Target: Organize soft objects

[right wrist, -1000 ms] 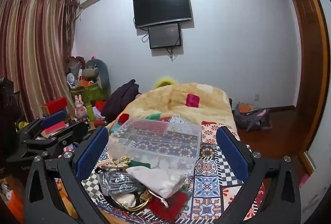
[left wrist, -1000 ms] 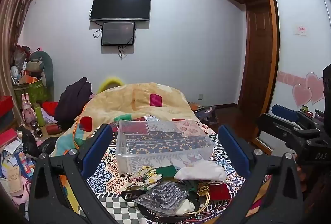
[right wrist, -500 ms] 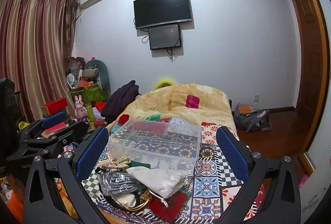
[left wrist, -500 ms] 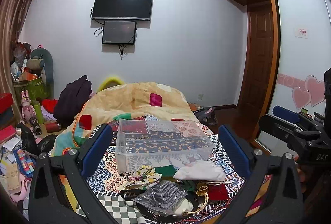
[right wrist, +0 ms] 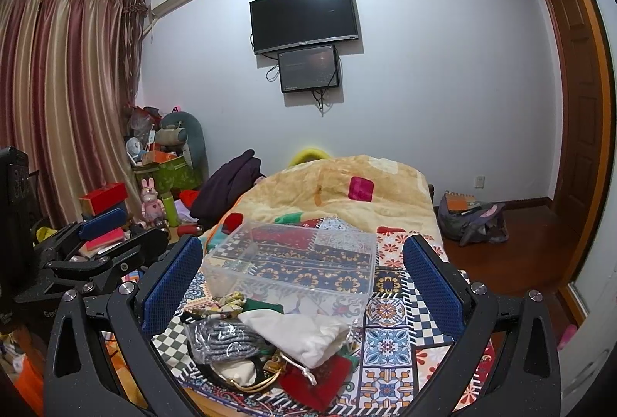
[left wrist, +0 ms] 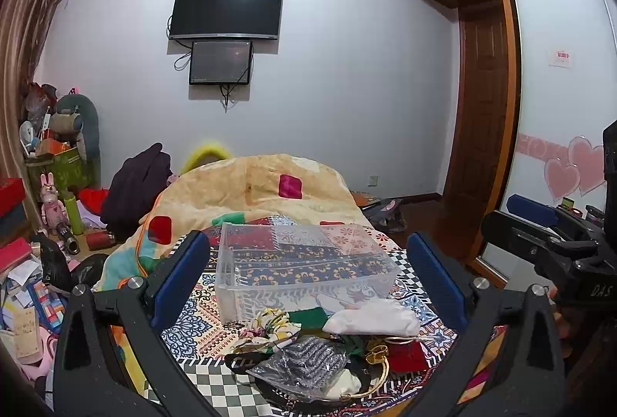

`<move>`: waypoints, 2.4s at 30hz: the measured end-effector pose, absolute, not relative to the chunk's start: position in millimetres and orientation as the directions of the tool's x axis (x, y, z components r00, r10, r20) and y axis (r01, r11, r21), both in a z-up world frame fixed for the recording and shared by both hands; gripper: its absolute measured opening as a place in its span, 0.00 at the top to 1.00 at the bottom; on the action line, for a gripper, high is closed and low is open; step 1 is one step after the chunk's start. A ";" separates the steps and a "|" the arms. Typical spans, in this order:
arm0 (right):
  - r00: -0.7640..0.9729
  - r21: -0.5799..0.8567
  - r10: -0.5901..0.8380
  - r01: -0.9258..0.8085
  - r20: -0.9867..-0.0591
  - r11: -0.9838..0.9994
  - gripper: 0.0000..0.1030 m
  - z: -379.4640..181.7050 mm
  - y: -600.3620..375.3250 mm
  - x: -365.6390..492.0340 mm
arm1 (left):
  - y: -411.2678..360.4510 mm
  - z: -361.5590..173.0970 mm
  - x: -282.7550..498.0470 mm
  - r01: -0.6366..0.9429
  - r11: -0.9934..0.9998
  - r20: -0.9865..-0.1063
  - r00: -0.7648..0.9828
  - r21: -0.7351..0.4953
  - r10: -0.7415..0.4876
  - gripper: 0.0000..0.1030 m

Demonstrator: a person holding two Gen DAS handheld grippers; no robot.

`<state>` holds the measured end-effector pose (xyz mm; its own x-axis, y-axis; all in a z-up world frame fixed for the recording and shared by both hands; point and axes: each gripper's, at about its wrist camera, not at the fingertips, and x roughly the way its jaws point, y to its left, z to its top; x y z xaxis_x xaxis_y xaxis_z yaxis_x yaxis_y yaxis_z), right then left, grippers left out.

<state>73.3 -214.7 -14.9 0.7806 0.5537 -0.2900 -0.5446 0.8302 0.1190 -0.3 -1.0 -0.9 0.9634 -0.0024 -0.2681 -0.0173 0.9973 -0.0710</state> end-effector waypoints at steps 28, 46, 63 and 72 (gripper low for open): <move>0.778 0.130 0.556 -0.544 -0.291 0.829 0.00 -18.3 -213.0 73.8 | -2.4 -3.7 1.3 -0.015 0.998 -0.274 0.962 -0.067 -0.004 0.00; 0.776 0.133 0.560 -0.547 -0.289 0.826 0.00 -17.9 -211.4 71.6 | -1.1 -3.7 0.7 -0.015 0.997 -0.274 0.962 -0.074 -0.006 0.00; 0.709 0.169 0.589 -0.574 -0.387 0.801 0.10 -40.2 -205.7 91.7 | 22.8 -32.9 23.8 -0.015 0.989 -0.406 0.913 -0.144 -0.045 0.20; 0.617 0.196 0.592 -0.588 -0.518 0.784 0.35 -73.1 -192.2 111.2 | 37.9 -69.6 47.5 -0.053 0.987 -0.517 0.855 -0.152 -0.034 0.36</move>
